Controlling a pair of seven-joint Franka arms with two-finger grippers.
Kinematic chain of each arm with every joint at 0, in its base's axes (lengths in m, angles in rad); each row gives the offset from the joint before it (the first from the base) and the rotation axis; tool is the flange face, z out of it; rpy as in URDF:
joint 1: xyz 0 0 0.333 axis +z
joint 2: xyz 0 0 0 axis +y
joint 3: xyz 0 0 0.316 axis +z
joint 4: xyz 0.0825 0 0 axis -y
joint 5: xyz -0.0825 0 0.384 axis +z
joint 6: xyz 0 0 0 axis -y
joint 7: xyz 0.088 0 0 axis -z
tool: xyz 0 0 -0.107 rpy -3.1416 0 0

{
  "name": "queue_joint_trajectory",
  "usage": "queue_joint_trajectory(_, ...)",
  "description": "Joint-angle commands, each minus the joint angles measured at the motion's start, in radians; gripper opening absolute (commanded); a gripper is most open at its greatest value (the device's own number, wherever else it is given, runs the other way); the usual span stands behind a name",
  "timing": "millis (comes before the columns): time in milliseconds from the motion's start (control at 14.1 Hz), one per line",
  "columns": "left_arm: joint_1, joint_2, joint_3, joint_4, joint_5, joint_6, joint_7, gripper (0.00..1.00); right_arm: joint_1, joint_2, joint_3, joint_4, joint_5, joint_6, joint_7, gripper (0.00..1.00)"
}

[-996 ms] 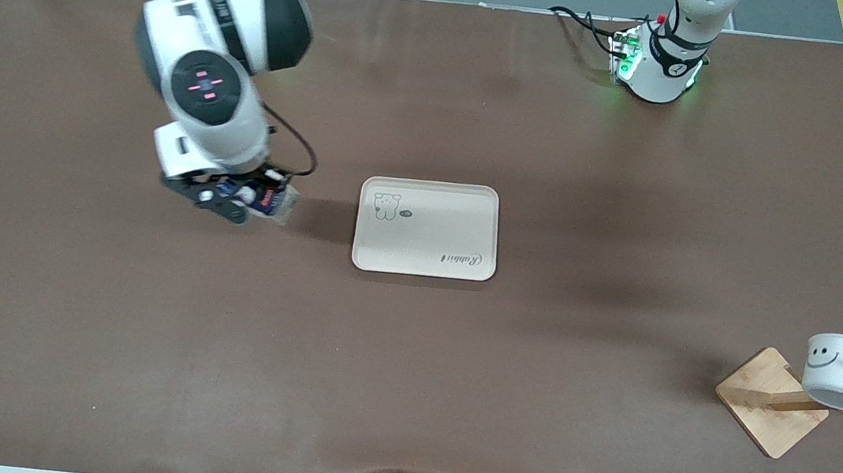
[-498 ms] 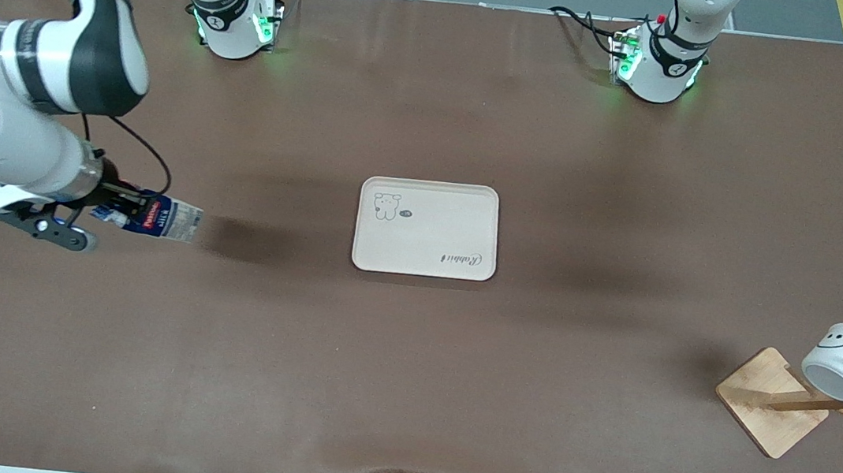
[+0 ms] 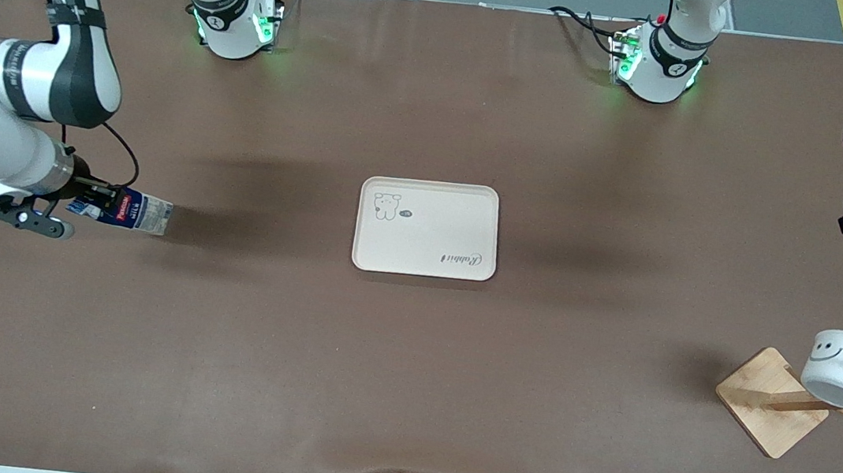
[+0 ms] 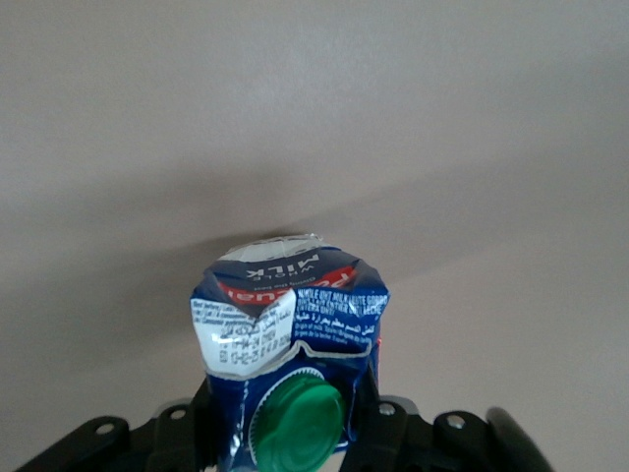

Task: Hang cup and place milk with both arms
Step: 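Lift the milk carton off the tray and carry it away with the right gripper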

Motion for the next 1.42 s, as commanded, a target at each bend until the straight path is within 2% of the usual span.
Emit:
queue_joint_trajectory(0,-0.115,-0.050,0.114,-0.023,-0.024,-0.057,-0.002,1.00,-0.042,-0.071,0.022,-0.155,-0.027,0.127,-0.042,0.00)
queue_joint_trajectory(213,-0.141,-0.097,0.129,-0.075,-0.027,-0.056,-0.009,1.00,-0.060,-0.074,0.020,-0.171,-0.027,0.148,-0.044,0.00)
queue_joint_trajectory(569,-0.141,-0.110,0.119,-0.077,-0.027,-0.057,-0.049,1.00,-0.062,-0.072,0.022,-0.174,-0.027,0.143,-0.044,0.00)
queue_joint_trajectory(640,-0.141,-0.108,0.117,-0.077,-0.027,-0.057,-0.051,1.00,-0.062,-0.071,0.022,-0.174,-0.027,0.144,-0.046,0.32)
queue_joint_trajectory(782,-0.141,-0.099,0.117,-0.077,-0.027,-0.057,-0.049,1.00,-0.062,-0.069,0.022,-0.163,-0.027,0.144,-0.061,0.86)
queue_joint_trajectory(853,-0.141,-0.098,0.117,-0.075,-0.027,-0.057,-0.049,1.00,-0.063,-0.072,0.023,-0.154,-0.026,0.144,-0.070,1.00)
queue_joint_trajectory(1067,-0.138,-0.099,0.117,-0.075,-0.027,-0.057,-0.043,1.00,-0.072,-0.064,0.023,-0.091,-0.017,0.086,-0.078,1.00)
queue_joint_trajectory(1280,-0.135,-0.101,0.117,-0.077,-0.029,-0.061,-0.045,1.00,-0.045,-0.051,0.029,0.027,-0.020,0.000,-0.088,1.00)
queue_joint_trajectory(1351,-0.135,-0.099,0.117,-0.077,-0.029,-0.061,-0.045,1.00,-0.033,-0.051,0.029,0.055,-0.026,-0.033,-0.172,1.00)
